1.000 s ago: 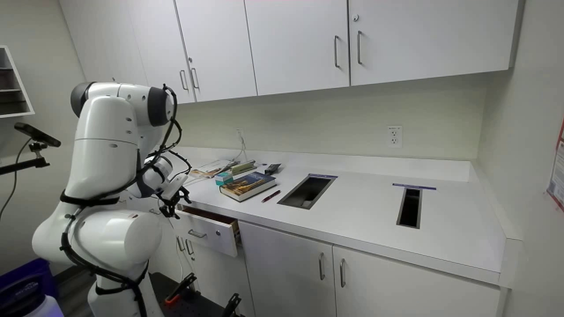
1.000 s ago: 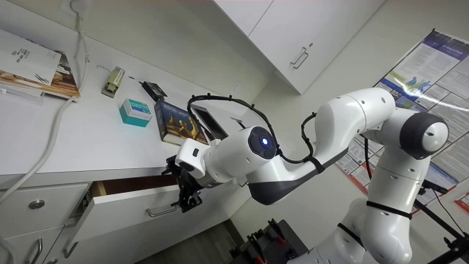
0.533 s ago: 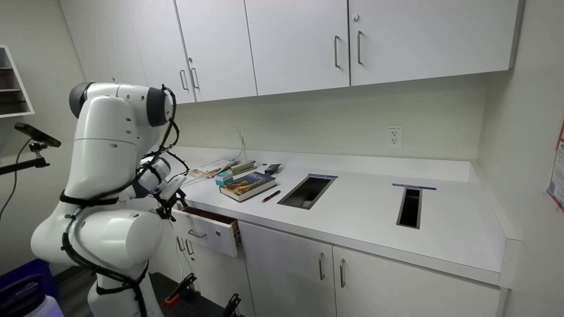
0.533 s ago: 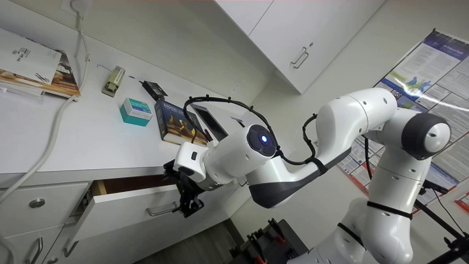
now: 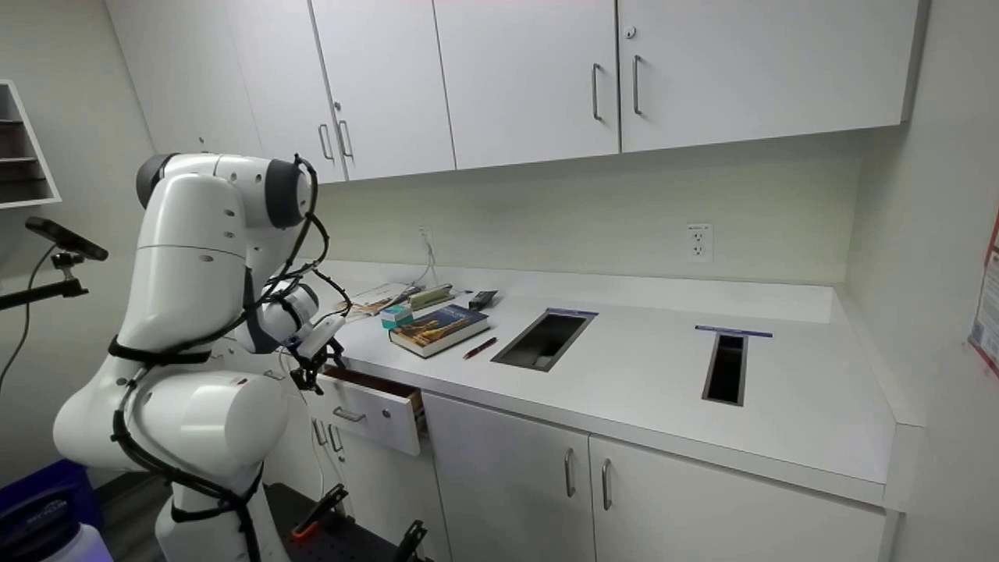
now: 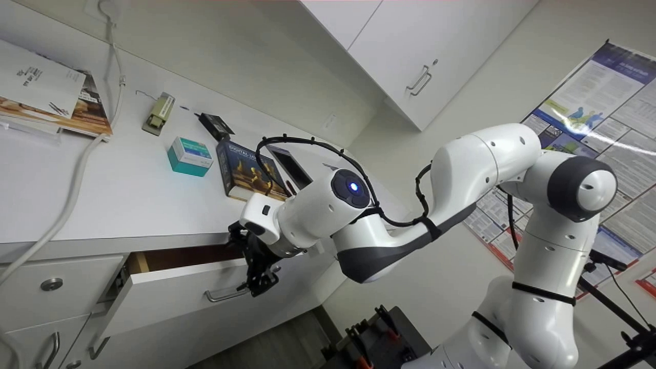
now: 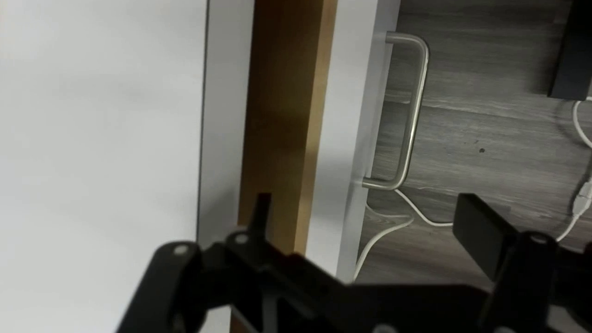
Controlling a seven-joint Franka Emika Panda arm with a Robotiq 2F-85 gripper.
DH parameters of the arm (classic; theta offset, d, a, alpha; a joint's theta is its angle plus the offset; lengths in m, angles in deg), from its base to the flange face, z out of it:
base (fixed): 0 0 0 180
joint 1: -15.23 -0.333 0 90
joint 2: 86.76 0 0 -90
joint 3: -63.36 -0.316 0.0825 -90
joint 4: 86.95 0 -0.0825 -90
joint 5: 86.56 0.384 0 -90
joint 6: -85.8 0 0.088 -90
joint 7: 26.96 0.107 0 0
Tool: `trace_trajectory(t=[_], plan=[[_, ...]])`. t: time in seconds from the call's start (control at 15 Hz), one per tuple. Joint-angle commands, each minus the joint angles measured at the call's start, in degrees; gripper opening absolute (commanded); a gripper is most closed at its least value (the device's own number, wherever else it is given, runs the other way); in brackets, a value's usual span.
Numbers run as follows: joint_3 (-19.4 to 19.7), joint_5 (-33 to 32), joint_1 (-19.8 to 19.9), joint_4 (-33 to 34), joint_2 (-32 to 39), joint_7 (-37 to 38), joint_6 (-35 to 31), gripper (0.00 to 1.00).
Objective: Open the drawer
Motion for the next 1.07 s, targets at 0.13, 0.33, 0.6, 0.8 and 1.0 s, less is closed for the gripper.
trace_trajectory(t=[0.13,0.33,0.6,0.8,1.0], plan=[[1.2,5.0,0.9,0.7,2.3,-3.4,-6.2,1.00],[1.5,7.0,0.9,0.0,2.5,-4.8,-7.6,0.66],[2.0,8.2,0.9,-0.8,2.3,-4.8,-9.0,0.36],[2.4,8.4,0.8,-1.5,1.9,-4.8,-9.7,0.12],[2.0,10.0,1.0,-2.7,1.7,-5.7,-9.5,0.07]])
